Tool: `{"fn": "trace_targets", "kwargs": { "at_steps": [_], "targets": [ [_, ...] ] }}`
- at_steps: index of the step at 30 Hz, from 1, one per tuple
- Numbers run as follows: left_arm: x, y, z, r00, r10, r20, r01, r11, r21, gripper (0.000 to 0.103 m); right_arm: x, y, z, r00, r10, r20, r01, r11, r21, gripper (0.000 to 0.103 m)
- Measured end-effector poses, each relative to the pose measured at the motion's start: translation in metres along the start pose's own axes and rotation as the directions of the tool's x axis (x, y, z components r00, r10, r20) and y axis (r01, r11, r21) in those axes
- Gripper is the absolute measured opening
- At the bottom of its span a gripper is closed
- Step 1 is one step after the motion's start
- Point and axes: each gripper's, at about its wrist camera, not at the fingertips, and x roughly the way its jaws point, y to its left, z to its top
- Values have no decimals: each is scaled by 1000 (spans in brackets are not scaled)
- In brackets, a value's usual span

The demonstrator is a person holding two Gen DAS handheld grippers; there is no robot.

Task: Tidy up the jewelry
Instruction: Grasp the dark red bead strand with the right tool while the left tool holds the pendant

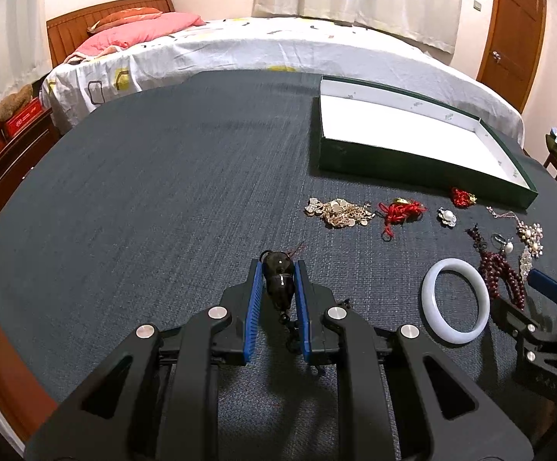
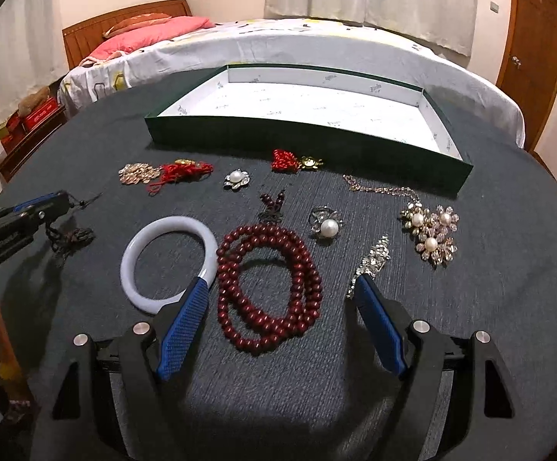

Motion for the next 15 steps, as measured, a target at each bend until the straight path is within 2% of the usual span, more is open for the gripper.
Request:
{"fn": "trace_targets", "kwargs": {
  "at_steps": [7, 10, 15],
  "targets": [
    [2, 2, 1, 1000, -1, -3, 1, 1000, -4, 17, 9, 3, 6, 1000, -8, -11, 8, 1000, -13, 73],
    [3, 2, 1, 1000, 3, -1, -3, 1000, 0, 17, 10, 4, 7, 1000, 15, -12, -15, 1000, -7, 60],
    [3, 1, 1, 1000, 3, -1, -3, 1000, 0, 17, 9, 4, 7, 999, 41, -3, -41, 999, -4, 32]
  ]
}}
